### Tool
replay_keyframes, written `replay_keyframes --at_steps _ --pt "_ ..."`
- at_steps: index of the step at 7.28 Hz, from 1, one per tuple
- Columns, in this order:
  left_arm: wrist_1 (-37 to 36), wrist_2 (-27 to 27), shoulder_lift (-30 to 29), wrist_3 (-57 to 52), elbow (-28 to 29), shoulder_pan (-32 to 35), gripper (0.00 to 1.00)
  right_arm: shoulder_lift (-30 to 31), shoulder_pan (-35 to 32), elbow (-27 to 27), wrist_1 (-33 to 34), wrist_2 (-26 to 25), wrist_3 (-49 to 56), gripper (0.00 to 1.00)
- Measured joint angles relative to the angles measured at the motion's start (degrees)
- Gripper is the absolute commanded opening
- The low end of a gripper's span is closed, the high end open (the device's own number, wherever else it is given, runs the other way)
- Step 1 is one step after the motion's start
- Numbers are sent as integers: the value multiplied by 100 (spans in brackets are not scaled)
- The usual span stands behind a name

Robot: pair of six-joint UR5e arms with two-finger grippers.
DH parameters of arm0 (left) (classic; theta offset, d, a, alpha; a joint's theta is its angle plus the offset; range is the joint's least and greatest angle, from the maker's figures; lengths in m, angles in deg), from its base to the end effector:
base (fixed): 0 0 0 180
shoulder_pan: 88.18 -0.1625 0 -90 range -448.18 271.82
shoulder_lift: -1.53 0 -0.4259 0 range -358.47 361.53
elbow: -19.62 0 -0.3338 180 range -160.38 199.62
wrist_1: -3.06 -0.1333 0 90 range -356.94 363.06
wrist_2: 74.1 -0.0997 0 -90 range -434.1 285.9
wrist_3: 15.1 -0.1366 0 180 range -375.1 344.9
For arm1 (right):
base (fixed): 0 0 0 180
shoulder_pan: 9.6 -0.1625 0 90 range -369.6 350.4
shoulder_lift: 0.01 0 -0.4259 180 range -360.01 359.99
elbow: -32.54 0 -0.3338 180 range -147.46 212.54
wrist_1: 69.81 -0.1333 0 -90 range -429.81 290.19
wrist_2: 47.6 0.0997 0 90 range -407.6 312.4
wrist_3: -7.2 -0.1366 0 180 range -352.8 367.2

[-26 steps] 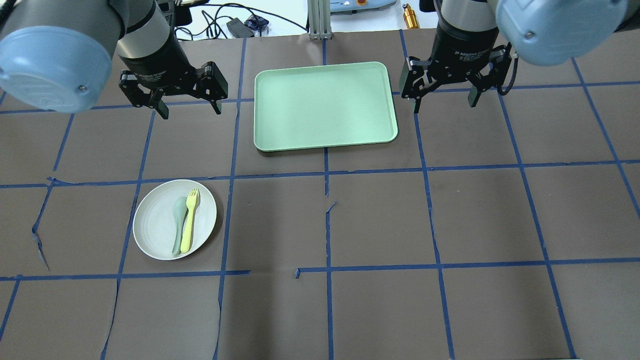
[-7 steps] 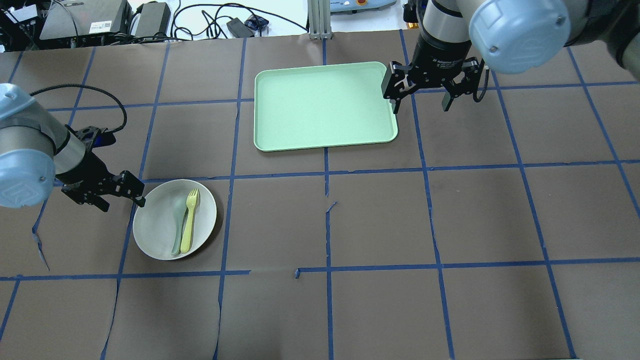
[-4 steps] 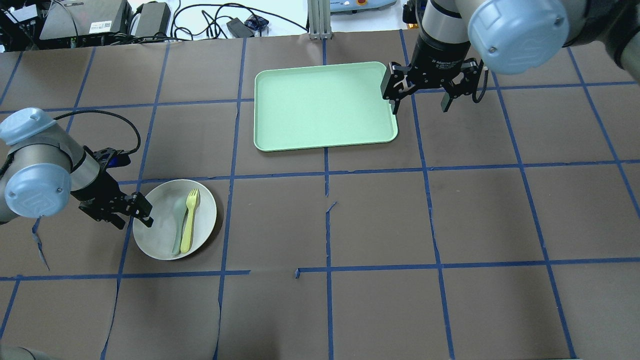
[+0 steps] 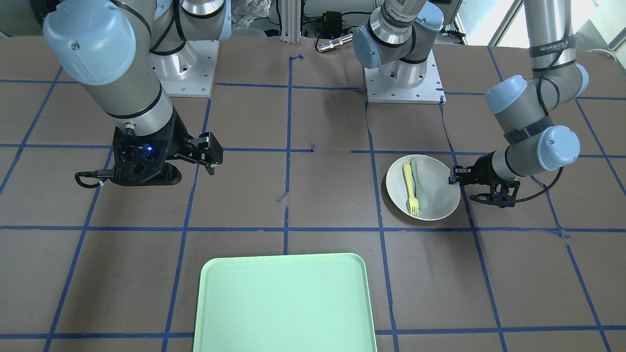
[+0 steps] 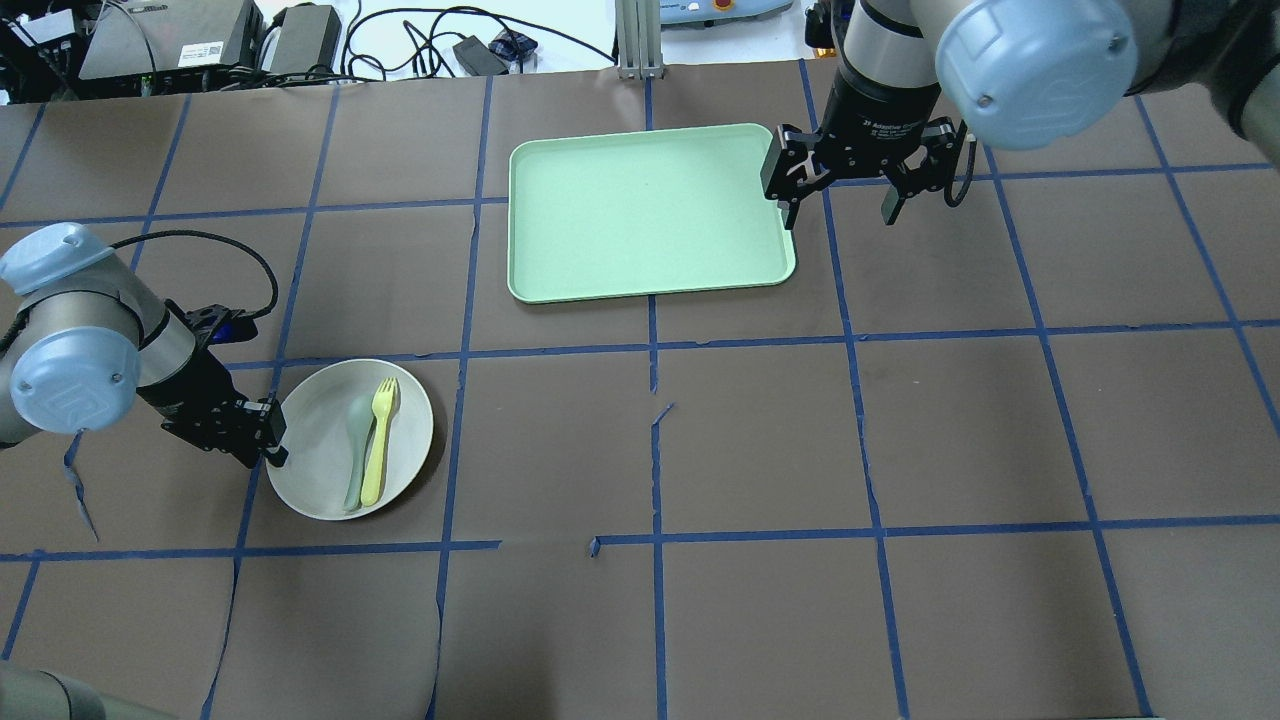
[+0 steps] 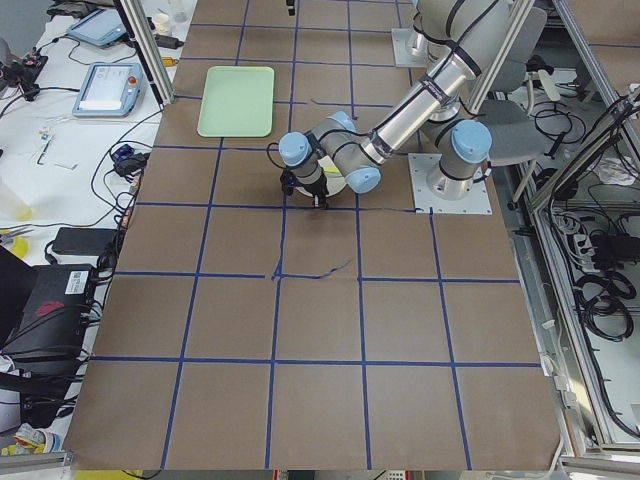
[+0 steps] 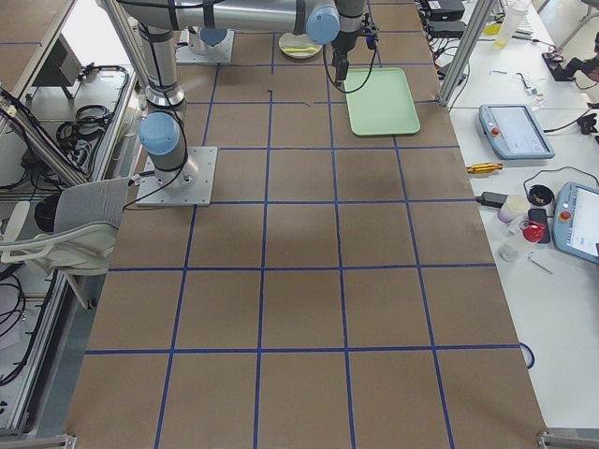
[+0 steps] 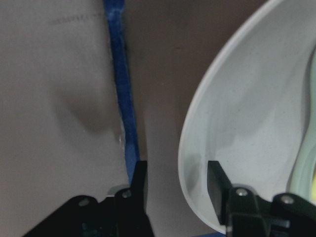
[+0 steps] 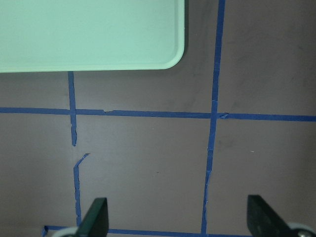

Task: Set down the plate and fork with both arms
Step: 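Grip the white plate rim with the left gripper and lift it, then carry the plate with the left gripper onto the green tray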

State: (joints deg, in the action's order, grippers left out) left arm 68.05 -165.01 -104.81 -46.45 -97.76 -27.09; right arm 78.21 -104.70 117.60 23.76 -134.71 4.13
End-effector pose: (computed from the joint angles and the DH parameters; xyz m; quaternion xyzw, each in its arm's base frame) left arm 0.0842 -0.4238 0.1792 -0.0223 -0.9864 -0.1445 0.0748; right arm 0.1850 -0.4956 0.3978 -0.0170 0.9991 0.0302 0.0231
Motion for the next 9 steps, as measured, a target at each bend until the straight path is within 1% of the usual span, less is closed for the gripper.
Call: replay_keyframes --at_steps 2,4,6,7,8,9 --pt "37 132 -17 36 23 0 0 -2 0 2 -3 0 0 100" --pt "263 523 65 43 232 16 0 -7 0 -2 2 -7 1 100" --pt "1046 728 73 74 879 41 0 -6 0 -5 8 -16 14 100" --pt "1390 957 26 247 1208 62 0 -5 0 -6 10 -19 36 100" --pt "1556 1275 -44 598 1466 166 0 -4 0 -6 22 -27 60 100" --pt "1509 1599 -167 1032 1726 449 0 -6 0 -6 48 -40 78 100"
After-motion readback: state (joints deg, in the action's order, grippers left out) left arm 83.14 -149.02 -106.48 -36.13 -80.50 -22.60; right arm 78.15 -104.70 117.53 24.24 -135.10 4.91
